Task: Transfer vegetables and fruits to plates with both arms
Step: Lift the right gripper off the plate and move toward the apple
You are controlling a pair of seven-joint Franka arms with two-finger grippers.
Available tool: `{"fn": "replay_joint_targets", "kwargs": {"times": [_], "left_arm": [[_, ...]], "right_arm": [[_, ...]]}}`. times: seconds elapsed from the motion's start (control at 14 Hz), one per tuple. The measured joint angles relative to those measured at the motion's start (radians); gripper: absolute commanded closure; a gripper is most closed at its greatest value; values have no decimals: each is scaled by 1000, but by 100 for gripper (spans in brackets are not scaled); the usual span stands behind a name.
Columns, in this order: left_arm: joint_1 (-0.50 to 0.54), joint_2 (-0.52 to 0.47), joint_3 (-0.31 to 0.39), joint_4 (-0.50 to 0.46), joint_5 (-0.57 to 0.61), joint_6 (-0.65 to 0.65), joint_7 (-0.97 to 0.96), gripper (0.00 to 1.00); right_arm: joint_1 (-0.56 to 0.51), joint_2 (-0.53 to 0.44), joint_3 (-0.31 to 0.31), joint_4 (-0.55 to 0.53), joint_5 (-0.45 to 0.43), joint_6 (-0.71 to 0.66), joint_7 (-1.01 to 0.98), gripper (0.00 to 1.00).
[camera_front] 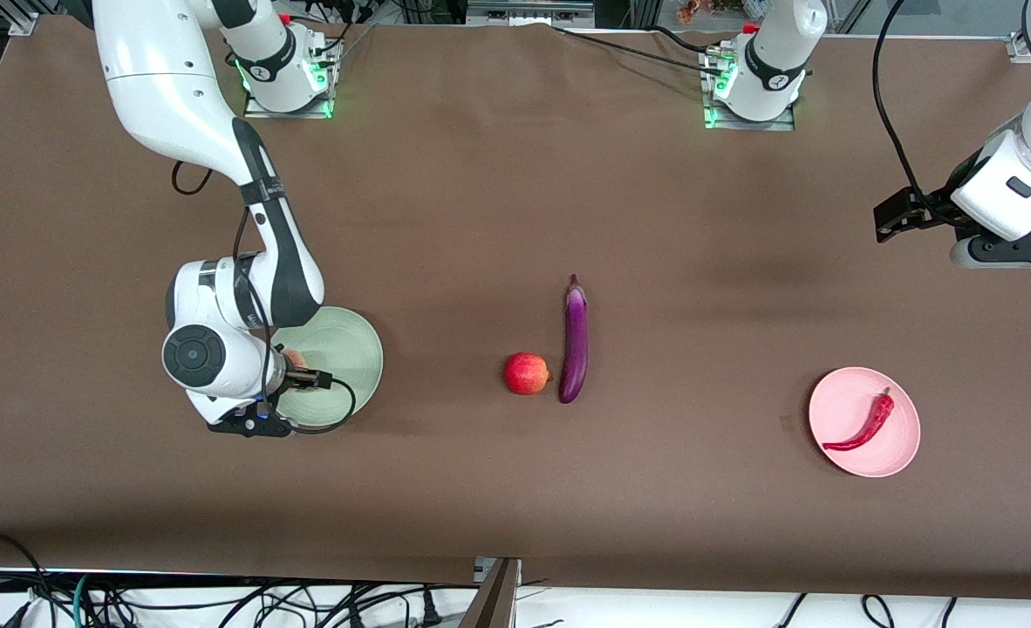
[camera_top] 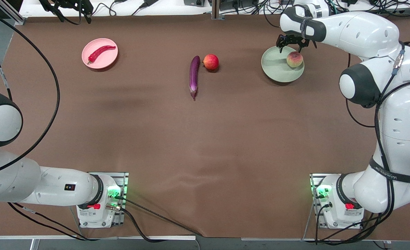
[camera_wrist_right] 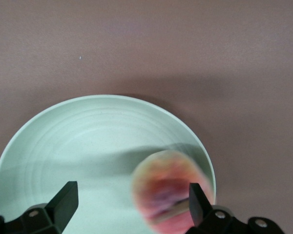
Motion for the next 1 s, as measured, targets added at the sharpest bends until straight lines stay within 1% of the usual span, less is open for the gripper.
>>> {"fn": "replay_joint_targets", "kwargs": {"times": [0.64, 0.86, 1.0], "left_arm": [[0, 0, 0, 0, 0, 0, 0, 0], [0, 0, 0, 0, 0, 0, 0, 0], [0, 0, 0, 0, 0, 0, 0, 0]], "right_arm": [[22, -68, 6, 5, 1, -42, -17, 0], [60, -75, 9, 5, 3, -44, -8, 0], [94, -80, 15, 6, 20, -43, 42, 0]]}}
